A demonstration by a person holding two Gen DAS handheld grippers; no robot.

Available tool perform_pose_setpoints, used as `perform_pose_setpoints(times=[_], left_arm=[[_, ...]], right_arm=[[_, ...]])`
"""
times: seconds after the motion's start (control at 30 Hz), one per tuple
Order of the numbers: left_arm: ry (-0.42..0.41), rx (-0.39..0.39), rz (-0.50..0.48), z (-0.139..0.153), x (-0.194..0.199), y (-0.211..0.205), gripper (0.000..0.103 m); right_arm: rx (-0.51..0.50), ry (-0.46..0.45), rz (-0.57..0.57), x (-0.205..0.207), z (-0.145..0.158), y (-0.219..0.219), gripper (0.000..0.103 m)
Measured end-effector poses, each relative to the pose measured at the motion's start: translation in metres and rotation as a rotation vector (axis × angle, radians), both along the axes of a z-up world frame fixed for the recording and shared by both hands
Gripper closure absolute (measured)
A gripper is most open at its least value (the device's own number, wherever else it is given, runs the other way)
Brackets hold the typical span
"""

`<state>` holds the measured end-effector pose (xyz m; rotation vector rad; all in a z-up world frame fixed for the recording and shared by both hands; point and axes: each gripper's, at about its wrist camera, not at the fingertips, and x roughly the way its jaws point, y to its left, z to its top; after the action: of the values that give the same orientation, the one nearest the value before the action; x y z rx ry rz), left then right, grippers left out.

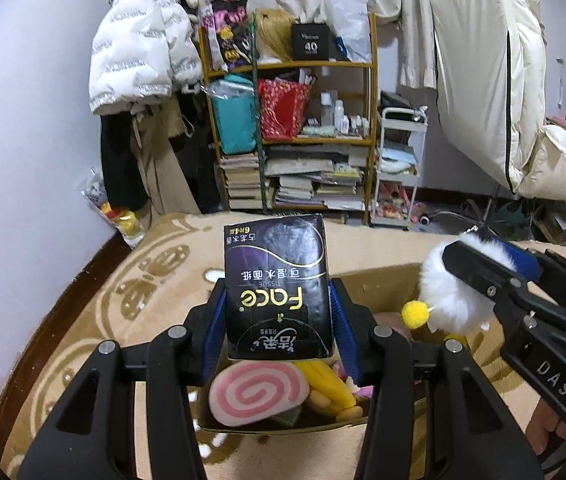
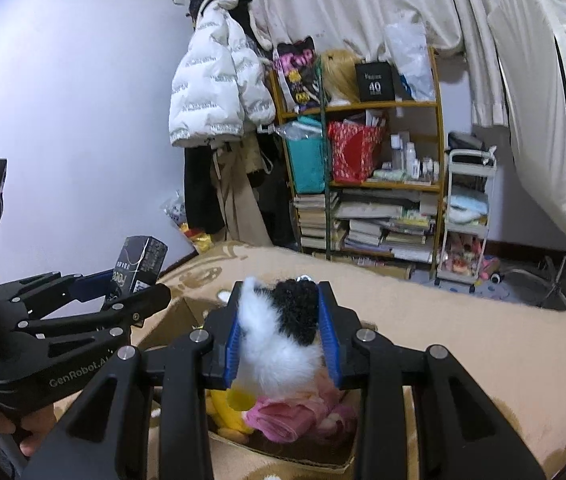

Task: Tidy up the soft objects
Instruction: 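Open left tool dropping tissue pack into box while right tool drops keychain in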

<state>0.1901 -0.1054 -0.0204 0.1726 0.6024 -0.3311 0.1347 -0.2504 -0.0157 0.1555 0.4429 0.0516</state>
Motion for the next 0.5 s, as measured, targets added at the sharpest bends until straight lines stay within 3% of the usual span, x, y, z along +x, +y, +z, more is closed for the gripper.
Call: perform_pose_setpoints(times=[0.5], left_arm=[[0.127, 0.005, -0.053, -0.038, 0.014, -0.015, 0.056]], right_arm=[[0.157, 0.119, 0.016, 0.013, -0.044, -0.031, 0.067]])
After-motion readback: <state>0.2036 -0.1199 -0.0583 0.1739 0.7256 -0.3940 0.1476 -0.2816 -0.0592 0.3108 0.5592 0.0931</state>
